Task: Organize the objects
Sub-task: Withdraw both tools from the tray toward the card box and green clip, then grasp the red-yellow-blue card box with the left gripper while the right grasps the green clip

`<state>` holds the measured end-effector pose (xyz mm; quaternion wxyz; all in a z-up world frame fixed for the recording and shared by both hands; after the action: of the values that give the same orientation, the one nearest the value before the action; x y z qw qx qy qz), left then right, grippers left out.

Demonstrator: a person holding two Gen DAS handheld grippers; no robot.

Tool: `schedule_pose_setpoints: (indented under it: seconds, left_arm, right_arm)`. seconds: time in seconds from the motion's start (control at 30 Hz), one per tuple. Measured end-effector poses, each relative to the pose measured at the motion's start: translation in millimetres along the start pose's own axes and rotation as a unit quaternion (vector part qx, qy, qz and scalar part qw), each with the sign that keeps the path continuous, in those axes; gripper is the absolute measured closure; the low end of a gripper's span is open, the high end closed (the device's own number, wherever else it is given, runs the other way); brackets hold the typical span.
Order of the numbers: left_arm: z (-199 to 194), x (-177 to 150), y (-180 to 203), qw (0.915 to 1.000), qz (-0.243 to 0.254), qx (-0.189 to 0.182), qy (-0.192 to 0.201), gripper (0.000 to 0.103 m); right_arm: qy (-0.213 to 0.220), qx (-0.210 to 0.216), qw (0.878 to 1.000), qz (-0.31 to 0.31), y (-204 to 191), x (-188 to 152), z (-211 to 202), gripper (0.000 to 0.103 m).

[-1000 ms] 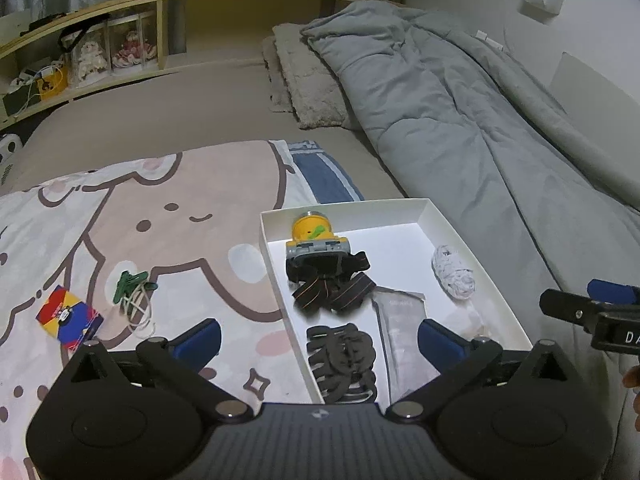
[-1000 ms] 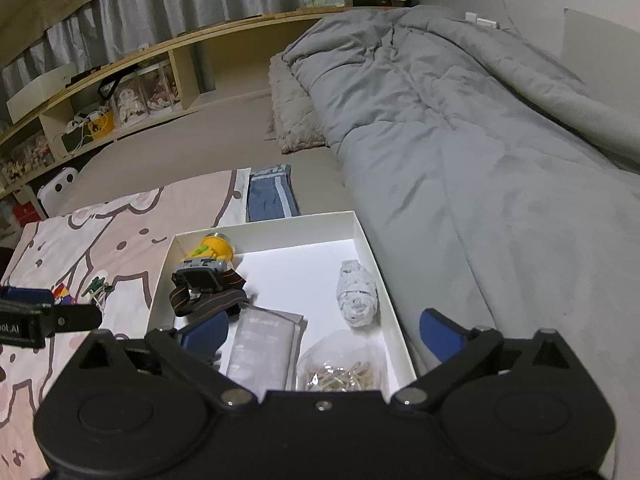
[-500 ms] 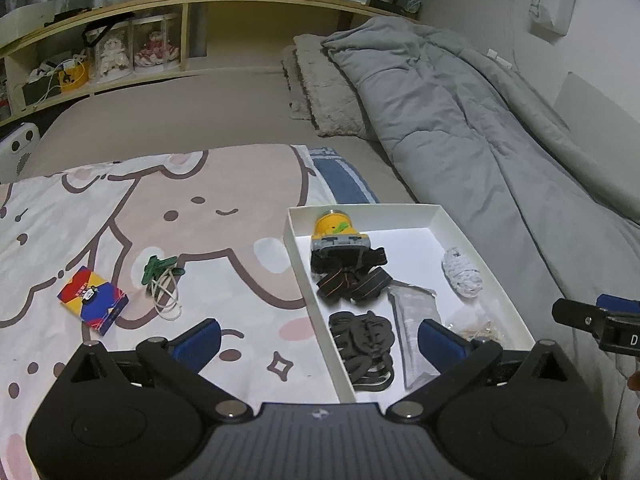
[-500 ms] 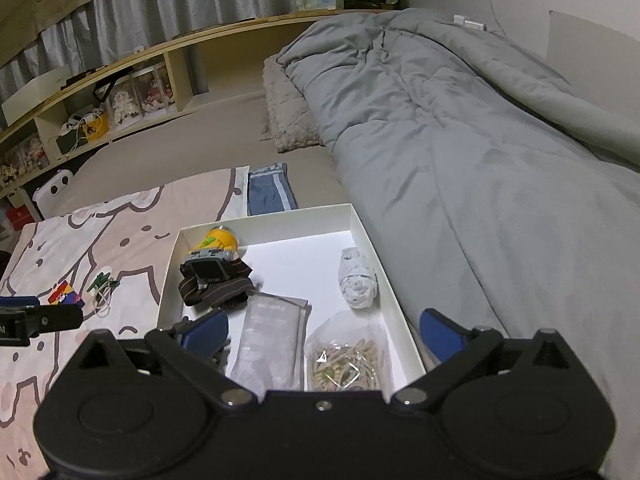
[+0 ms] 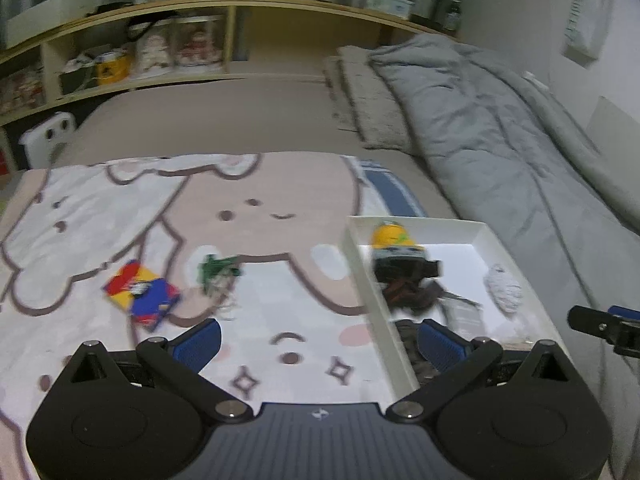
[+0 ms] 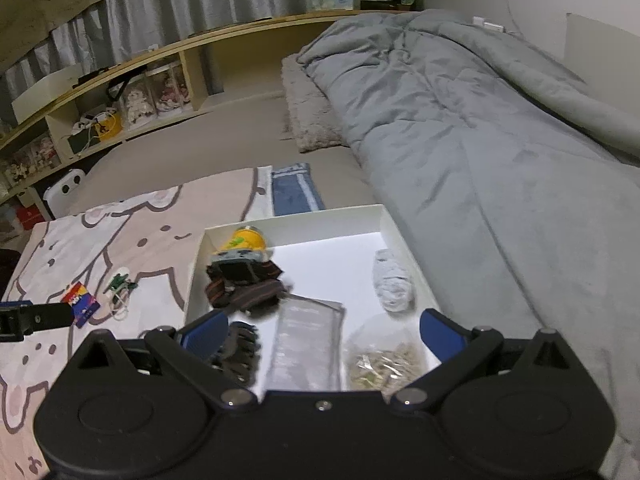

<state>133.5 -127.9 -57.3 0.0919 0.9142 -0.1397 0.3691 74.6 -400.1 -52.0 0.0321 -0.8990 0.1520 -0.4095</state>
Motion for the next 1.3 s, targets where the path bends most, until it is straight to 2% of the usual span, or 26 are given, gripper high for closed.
schedule_pose_setpoints:
  seconds: [0.43,0.8,1.07,1.2,1.3]
  left_arm:
    - [-5.5,-0.7,-106.1,0.9940,-0.070,0.084,0.010,0.000]
    - [17.6,-16.6,-176.5,0.9811,-0.155,0.116,0.007,0.000]
    - [52.2,-31.7,-206.9,0.9639,-0.240,0.115,-0.007,0.000]
    - [73.2,-35.1,-212.9,0.9592,-0.257,0.117,-0.018,0.000]
    - [88.6,-35.7,-215.9,0.9593,-0.257,0.115,-0.021,0.000]
  right_arm:
    - [-0.003,0.060,0.998,-0.034,-93.0,3.3,37.4,0.000]
    - [-0.002,0.115,0.992,-0.059,-176.7,-4.6,73.6,0.000]
    - [0.007,0.101,0.993,-0.062,-210.6,-21.3,119.2,0.000]
    - [-0.001,0.088,0.993,-0.078,-221.4,-34.6,145.8,0.000]
    - [-0.006,0.085,0.991,-0.099,-227.9,-44.4,160.1,0.000]
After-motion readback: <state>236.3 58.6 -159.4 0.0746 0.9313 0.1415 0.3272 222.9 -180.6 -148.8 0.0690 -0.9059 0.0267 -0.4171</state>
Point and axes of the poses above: each gripper's, at about its wrist camera, not at the fingertips, and z roughly the way its jaws point, y to its right, x to its top, the point moved 8 cm from there along z, roughly the way its jaws point, and after that the axes turned 6 degrees about z, right-handed, at the moved point
